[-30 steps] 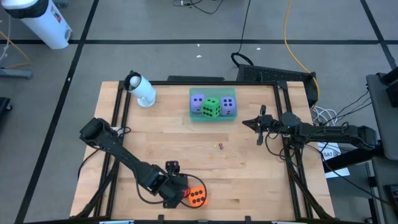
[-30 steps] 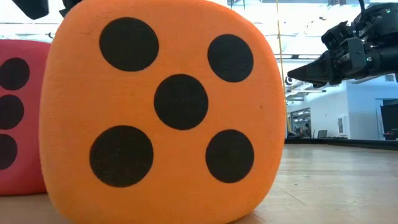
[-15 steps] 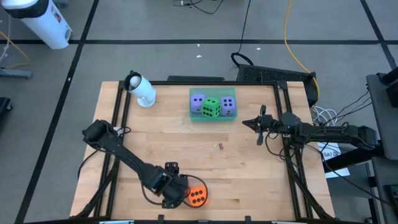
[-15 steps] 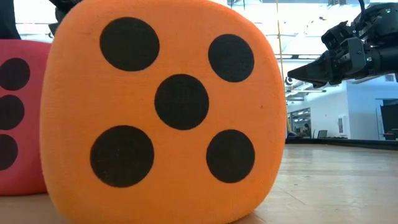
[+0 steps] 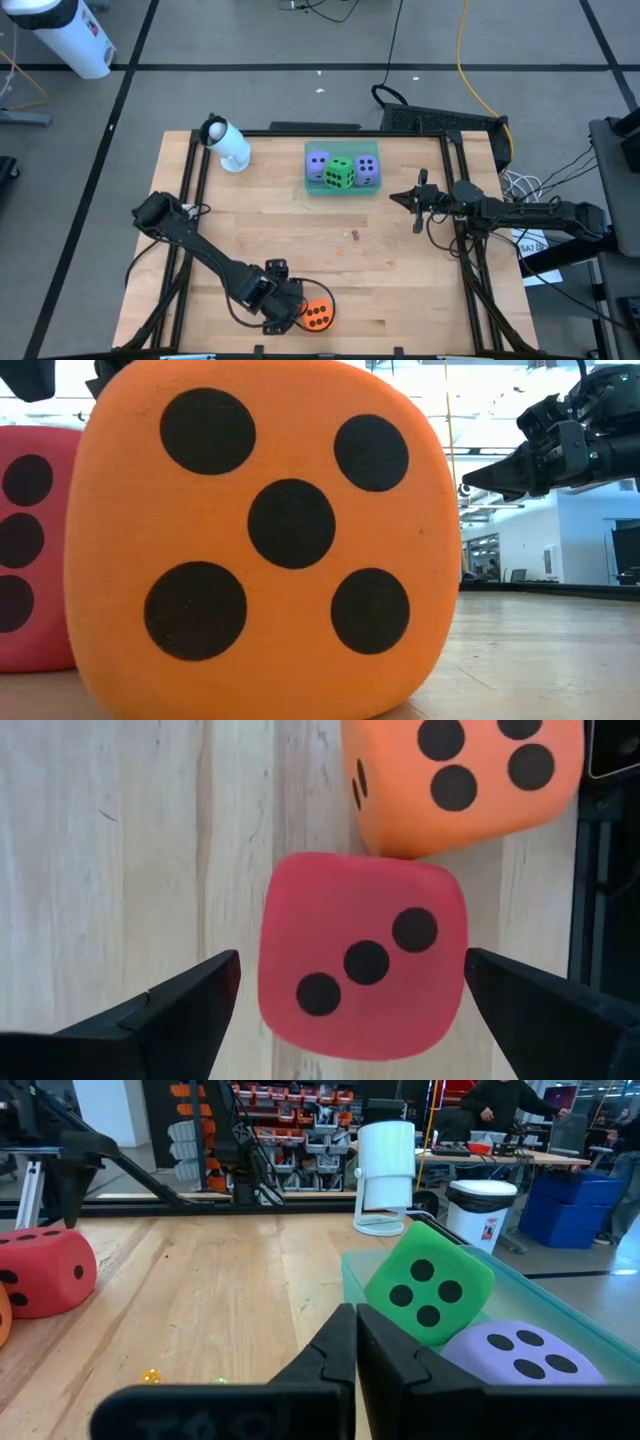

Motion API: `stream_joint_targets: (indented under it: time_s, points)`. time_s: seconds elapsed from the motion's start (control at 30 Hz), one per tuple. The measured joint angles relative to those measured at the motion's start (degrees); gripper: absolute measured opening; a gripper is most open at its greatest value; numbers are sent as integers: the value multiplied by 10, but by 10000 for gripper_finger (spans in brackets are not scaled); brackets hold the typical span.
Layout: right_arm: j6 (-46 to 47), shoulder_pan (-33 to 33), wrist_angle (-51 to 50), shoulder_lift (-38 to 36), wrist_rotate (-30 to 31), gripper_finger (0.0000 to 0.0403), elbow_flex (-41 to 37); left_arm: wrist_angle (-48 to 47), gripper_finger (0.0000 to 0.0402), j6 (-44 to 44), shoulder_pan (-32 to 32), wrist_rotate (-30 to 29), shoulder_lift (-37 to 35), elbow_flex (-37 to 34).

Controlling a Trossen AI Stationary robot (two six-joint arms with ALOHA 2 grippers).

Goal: Pick & Place Dice
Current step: Put the big red dice into the green bin

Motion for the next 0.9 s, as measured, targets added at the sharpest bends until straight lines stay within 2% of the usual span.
stream_joint_targets:
  time_s: [0.5, 0.9]
  points:
    - [0, 0, 1, 0, 0, 4, 0, -1, 397, 15, 7, 17, 31, 3]
    - [0, 0, 0, 0, 0, 4, 0, 2, 397, 58, 45, 81, 77, 5]
